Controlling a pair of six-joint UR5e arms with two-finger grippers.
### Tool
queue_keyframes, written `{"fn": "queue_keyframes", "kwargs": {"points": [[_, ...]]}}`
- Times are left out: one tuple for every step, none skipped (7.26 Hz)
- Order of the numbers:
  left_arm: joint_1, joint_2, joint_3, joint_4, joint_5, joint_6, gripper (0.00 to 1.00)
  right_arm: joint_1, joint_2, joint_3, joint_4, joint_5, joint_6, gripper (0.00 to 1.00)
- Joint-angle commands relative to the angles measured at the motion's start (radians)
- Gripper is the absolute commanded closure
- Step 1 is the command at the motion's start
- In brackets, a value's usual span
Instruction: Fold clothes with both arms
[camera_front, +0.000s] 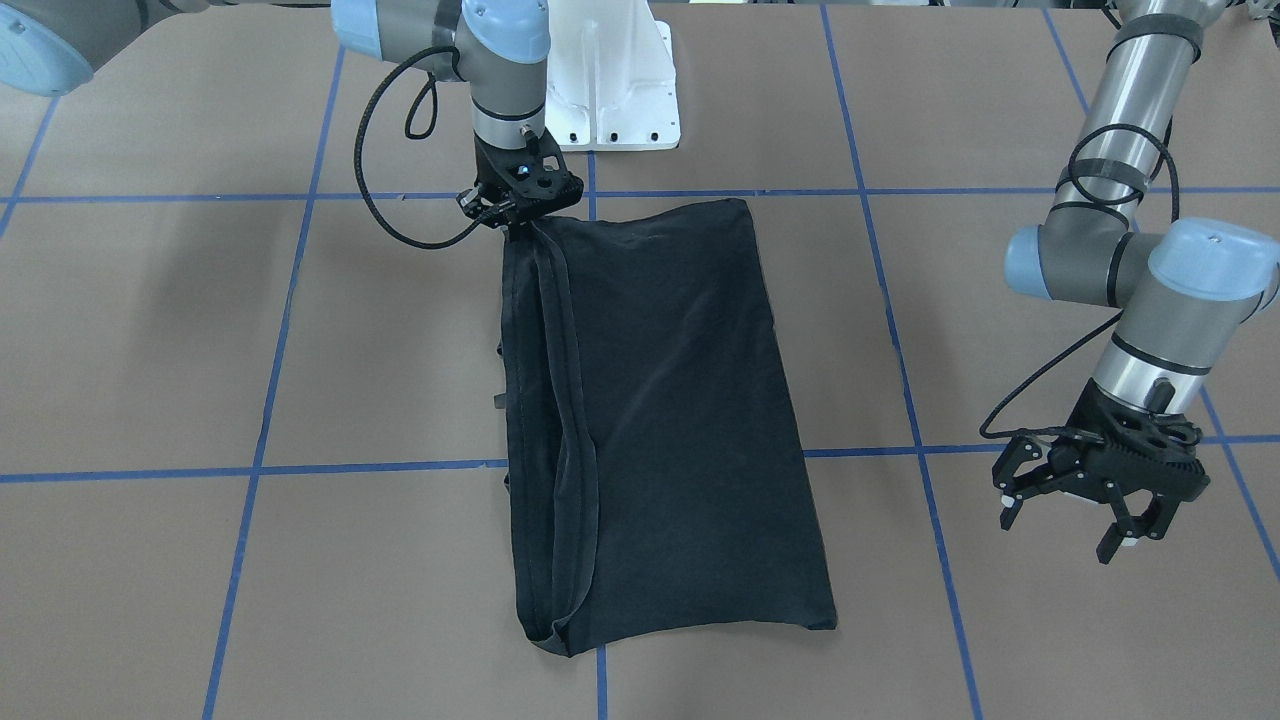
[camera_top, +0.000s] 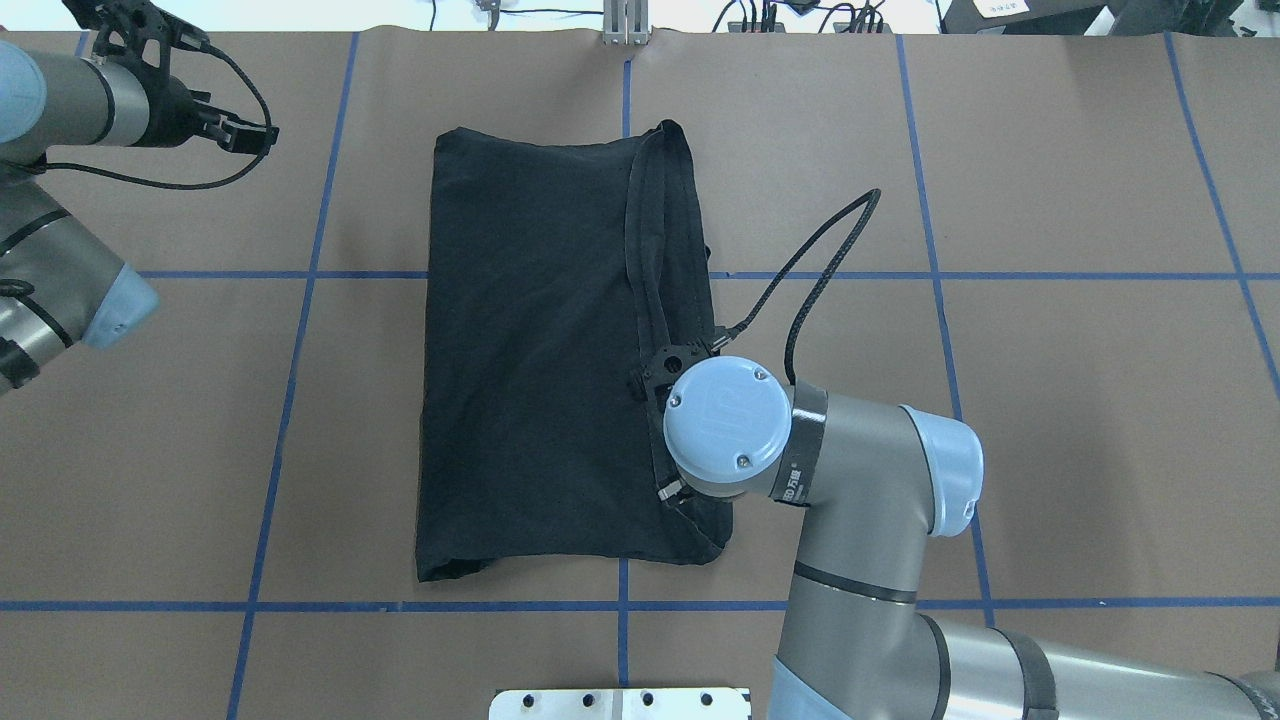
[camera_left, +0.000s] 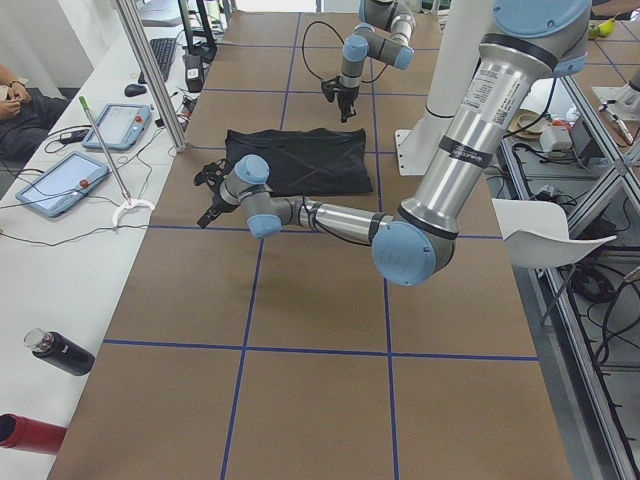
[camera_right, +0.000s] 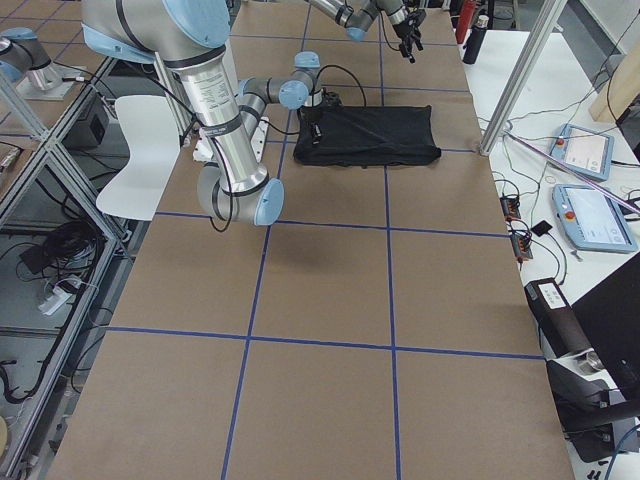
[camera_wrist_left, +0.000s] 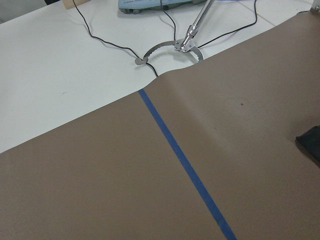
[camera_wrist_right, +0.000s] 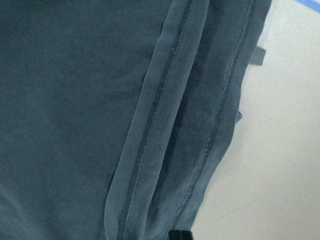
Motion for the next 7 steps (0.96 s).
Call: {"fn": "queue_keyframes", "kwargs": {"points": [[0.003, 0.008, -0.148, 0.108, -0.08, -0.182, 0.0, 0.059, 0.006, 0.057, 0.004, 0.001, 0.155, 0.0], [0.043, 0.031, -0.259, 0.172, -0.08, -0.273, 0.0, 0.077, -0.008, 0.083, 0.005, -0.004, 0.257, 0.0], [0.102, 0.078, -0.373, 0.228, -0.069, -0.366, 0.0, 0.088, -0.061, 0.127, 0.061, -0.005, 0.331, 0.01], [0.174, 0.14, -0.496, 0.265, -0.045, -0.457, 0.0, 0.09, -0.139, 0.186, 0.144, -0.051, 0.35, 0.0], [0.289, 0.212, -0.615, 0.315, 0.052, -0.521, 0.0, 0.09, -0.179, 0.203, 0.175, -0.1, 0.388, 0.0], [0.418, 0.247, -0.703, 0.396, 0.154, -0.625, 0.0, 0.09, -0.189, 0.206, 0.185, -0.131, 0.412, 0.0], [0.527, 0.267, -0.716, 0.414, 0.241, -0.71, 0.0, 0.091, -0.191, 0.206, 0.185, -0.132, 0.41, 0.0]]}}
